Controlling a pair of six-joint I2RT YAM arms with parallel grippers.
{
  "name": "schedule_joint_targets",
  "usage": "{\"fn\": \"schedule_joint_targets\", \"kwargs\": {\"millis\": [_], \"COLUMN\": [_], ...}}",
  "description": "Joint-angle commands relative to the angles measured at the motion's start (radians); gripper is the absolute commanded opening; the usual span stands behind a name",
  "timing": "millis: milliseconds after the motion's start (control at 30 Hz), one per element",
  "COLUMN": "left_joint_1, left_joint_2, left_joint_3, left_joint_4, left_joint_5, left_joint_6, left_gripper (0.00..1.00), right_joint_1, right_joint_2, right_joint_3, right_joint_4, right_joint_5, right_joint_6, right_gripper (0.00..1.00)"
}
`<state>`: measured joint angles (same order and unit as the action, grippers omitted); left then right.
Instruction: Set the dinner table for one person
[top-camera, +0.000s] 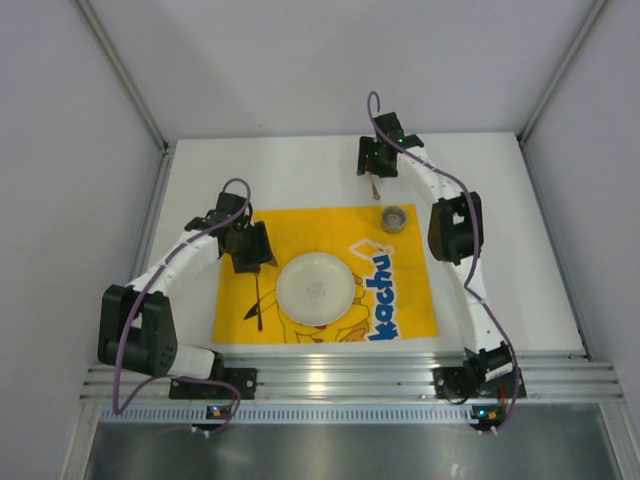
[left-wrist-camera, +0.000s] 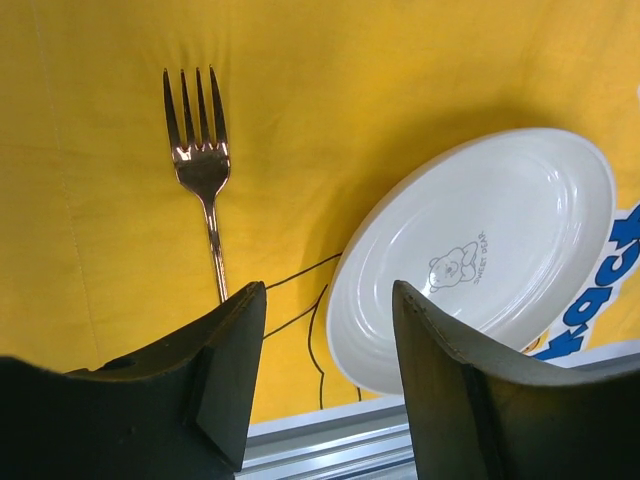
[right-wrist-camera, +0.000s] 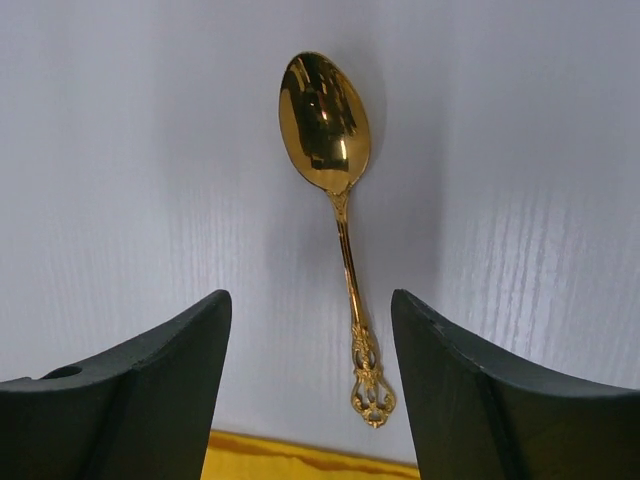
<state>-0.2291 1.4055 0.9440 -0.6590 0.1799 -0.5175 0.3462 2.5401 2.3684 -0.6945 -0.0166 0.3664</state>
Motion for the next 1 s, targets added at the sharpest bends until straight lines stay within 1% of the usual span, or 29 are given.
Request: {"fn": "schedule_joint_targets", "kwargs": {"millis": [0, 100, 233, 267, 400, 633, 667, 733, 767, 833, 867, 967], "left_joint_1": [-0.003, -0.001, 0.001, 0.001, 0.011, 0.046, 0.051, 0.059, 0.060, 0.063, 0.065, 0.066], "left_joint_2": [0.010, 0.055, 0.107, 0.112, 0.110, 0.093, 0.095, 0.096, 0.098, 0.108, 0.113, 0.122], "left_joint_3": [0.032, 0.078, 0.102, 0.104, 0.082, 0.053, 0.052, 0.047, 0.049, 0.055, 0.056, 0.071], "left_joint_4": [-0.034, -0.036, -0.033, -0.031, -0.030, -0.031, -0.030, -0.025, -0.025, -0.022, -0.021, -0.022], "left_joint_5": [0.020, 0.021, 0.023, 0.023, 0.013, -0.010, -0.008, -0.007, -0.005, -0.003, -0.002, 0.001], "left_joint_6": [0.050, 0.076, 0.103, 0.112, 0.132, 0.163, 0.165, 0.165, 0.165, 0.163, 0.162, 0.159], "left_gripper": [0.58, 0.58, 0.57, 0.56, 0.56, 0.55, 0.55, 0.55, 0.55, 0.55, 0.54, 0.54], "right_joint_1": [0.048, 0.062, 0.060, 0.059, 0.054, 0.045, 0.045, 0.037, 0.039, 0.039, 0.040, 0.042], "right_joint_2": [0.025, 0.048, 0.075, 0.080, 0.114, 0.127, 0.129, 0.134, 0.134, 0.147, 0.154, 0.186], "right_joint_3": [0.106, 0.101, 0.107, 0.110, 0.124, 0.130, 0.129, 0.130, 0.132, 0.150, 0.160, 0.192], "right_joint_4": [0.076, 0.072, 0.035, 0.026, -0.026, -0.020, -0.022, -0.026, -0.033, -0.063, -0.077, -0.112], "right_joint_5": [0.121, 0.181, 0.217, 0.221, 0.244, 0.236, 0.230, 0.222, 0.225, 0.233, 0.242, 0.245], "right_joint_6": [0.000, 0.014, 0.032, 0.040, 0.054, 0.074, 0.075, 0.086, 0.092, 0.097, 0.094, 0.091], "right_gripper": [0.65, 0.57, 0.50, 0.46, 0.45, 0.43, 0.37, 0.31, 0.26, 0.19, 0.13, 0.07]}}
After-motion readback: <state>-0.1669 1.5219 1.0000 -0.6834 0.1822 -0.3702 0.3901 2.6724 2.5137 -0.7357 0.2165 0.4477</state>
